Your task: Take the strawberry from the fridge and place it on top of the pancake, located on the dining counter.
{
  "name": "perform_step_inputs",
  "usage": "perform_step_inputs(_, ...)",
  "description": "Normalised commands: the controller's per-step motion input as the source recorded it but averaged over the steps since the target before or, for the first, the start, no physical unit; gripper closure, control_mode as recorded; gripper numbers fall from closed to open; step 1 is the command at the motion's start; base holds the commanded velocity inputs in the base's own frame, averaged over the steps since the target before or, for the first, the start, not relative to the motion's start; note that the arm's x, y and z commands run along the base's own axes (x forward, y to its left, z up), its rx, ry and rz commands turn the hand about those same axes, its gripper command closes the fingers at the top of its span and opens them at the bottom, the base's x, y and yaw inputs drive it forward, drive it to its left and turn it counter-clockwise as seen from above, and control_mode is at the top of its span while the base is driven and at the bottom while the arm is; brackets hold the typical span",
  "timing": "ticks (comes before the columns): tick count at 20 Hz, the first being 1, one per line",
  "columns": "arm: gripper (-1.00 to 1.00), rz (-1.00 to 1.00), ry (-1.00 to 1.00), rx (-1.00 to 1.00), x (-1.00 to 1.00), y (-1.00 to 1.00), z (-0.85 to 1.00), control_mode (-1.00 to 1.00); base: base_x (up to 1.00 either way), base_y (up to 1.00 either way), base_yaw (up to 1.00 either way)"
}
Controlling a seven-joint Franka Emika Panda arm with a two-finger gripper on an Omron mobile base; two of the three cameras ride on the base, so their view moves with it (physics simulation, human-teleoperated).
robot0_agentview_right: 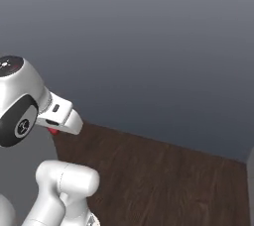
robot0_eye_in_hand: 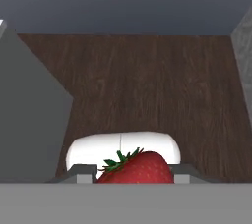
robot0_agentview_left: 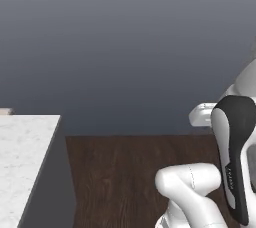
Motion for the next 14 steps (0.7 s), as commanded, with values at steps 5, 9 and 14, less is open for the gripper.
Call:
perform_step_inputs(5,1.0,0.0,0.0,0.0,0.0,0.0,0.0,1.0,1.0,0.4,0.1)
perform_step_inputs(9,1.0,0.0,0.0,0.0,0.0,0.0,0.0,1.0,1.0,0.17,0.33)
perform_step_inputs(14,1.0,0.0,0.0,0.0,0.0,0.0,0.0,1.0,1.0,-0.55,0.52)
